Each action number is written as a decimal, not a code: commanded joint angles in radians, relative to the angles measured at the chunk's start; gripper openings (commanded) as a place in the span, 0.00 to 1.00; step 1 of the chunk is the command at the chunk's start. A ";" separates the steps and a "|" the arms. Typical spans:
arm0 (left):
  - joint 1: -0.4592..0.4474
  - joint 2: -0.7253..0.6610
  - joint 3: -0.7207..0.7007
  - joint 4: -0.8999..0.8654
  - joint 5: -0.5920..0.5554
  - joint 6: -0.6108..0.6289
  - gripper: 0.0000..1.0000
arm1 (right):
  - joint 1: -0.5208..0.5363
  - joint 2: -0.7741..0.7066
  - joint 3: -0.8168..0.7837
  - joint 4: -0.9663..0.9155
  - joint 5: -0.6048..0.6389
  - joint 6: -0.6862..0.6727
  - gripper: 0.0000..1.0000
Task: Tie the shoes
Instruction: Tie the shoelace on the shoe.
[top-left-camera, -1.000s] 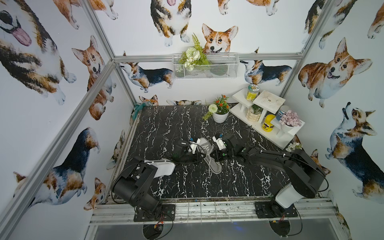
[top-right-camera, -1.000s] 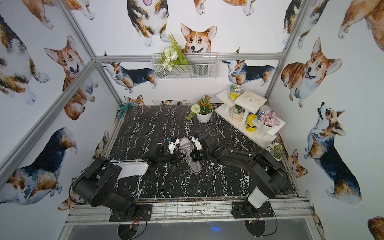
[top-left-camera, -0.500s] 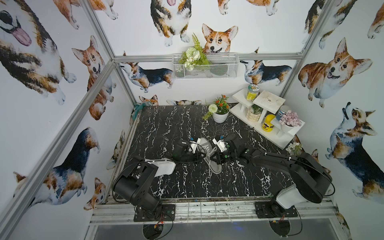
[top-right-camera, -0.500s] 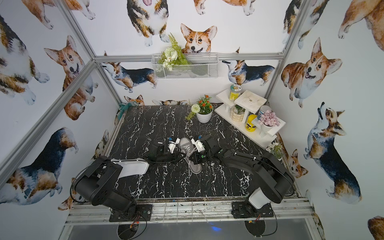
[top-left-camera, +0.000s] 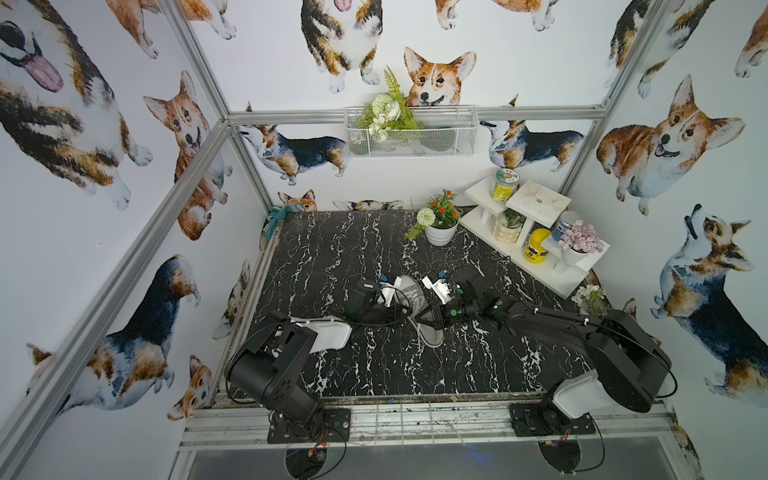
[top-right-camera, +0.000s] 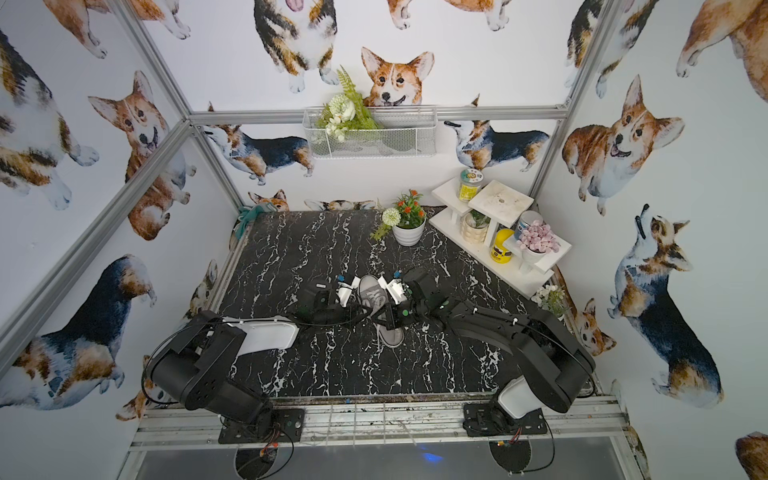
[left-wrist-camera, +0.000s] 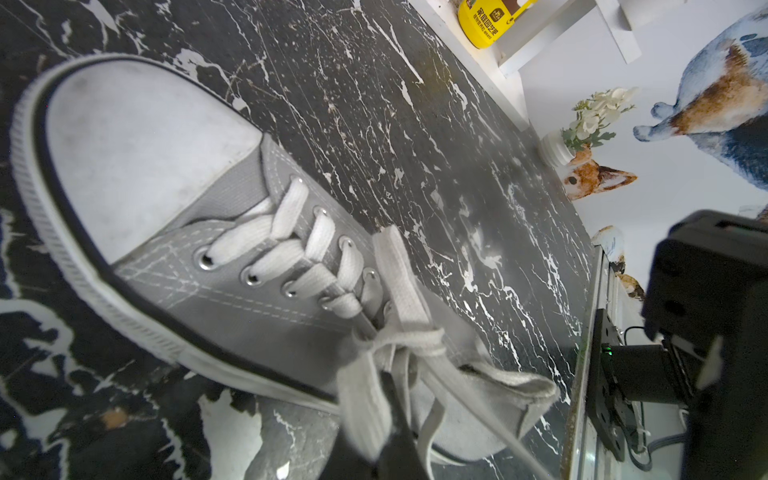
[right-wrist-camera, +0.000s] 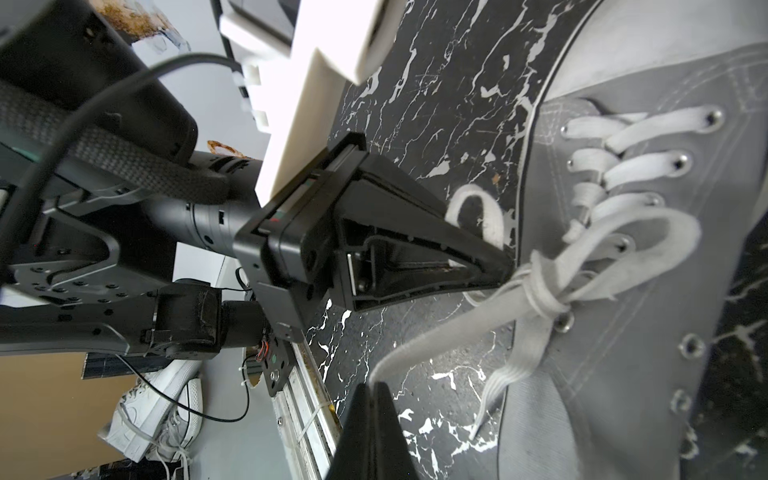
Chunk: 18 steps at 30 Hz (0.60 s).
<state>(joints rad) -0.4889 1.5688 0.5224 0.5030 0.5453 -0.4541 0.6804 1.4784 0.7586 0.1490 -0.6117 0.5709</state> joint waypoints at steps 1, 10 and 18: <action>0.001 0.004 0.010 0.009 0.001 0.009 0.00 | -0.009 0.002 -0.005 0.033 -0.026 0.007 0.11; 0.001 0.003 0.016 -0.003 -0.002 0.023 0.00 | -0.098 -0.053 -0.021 -0.034 -0.037 -0.055 0.46; 0.001 -0.003 0.018 -0.006 -0.001 0.026 0.00 | -0.147 0.070 0.080 -0.054 0.148 -0.034 0.60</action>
<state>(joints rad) -0.4889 1.5703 0.5308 0.4961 0.5449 -0.4423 0.5365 1.5101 0.8040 0.1078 -0.5446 0.5407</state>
